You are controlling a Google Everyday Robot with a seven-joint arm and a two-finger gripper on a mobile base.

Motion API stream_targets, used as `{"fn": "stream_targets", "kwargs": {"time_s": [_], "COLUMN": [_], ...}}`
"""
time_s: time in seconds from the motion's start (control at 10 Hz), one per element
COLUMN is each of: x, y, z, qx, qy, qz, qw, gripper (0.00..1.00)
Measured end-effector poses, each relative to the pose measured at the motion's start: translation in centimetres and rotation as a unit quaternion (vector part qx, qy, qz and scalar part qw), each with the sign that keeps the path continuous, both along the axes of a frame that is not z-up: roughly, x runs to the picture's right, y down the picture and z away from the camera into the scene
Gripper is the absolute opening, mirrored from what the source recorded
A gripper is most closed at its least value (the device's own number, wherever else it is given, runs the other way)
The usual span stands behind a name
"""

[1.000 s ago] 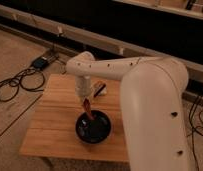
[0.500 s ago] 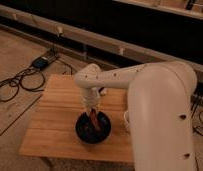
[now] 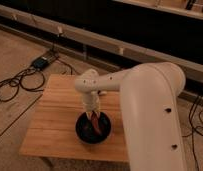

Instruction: Place the pepper in the ceramic bowl

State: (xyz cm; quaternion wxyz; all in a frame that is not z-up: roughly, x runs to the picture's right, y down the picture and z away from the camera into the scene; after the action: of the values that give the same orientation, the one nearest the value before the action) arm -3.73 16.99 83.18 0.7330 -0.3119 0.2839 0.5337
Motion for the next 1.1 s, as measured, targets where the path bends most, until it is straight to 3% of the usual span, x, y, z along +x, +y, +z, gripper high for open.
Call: {"fn": "stream_targets", "kwargs": {"time_s": [0.3,0.4,0.9,1.1], "x": [-0.3,-0.4,-0.7,-1.1], "y": [0.0,0.0,-0.4,-1.0], "z": [0.2,0.2,-0.1,-0.4], "qx": [-0.001,-0.002,0.000,0.002], "qy": [-0.001,-0.001,-0.012,-0.025], "qz": [0.005,0.007,0.017,0.037], "qw": [1.0000,1.0000,0.9998,0.9990], "gripper": [0.76,0.80,0.80,0.80]}}
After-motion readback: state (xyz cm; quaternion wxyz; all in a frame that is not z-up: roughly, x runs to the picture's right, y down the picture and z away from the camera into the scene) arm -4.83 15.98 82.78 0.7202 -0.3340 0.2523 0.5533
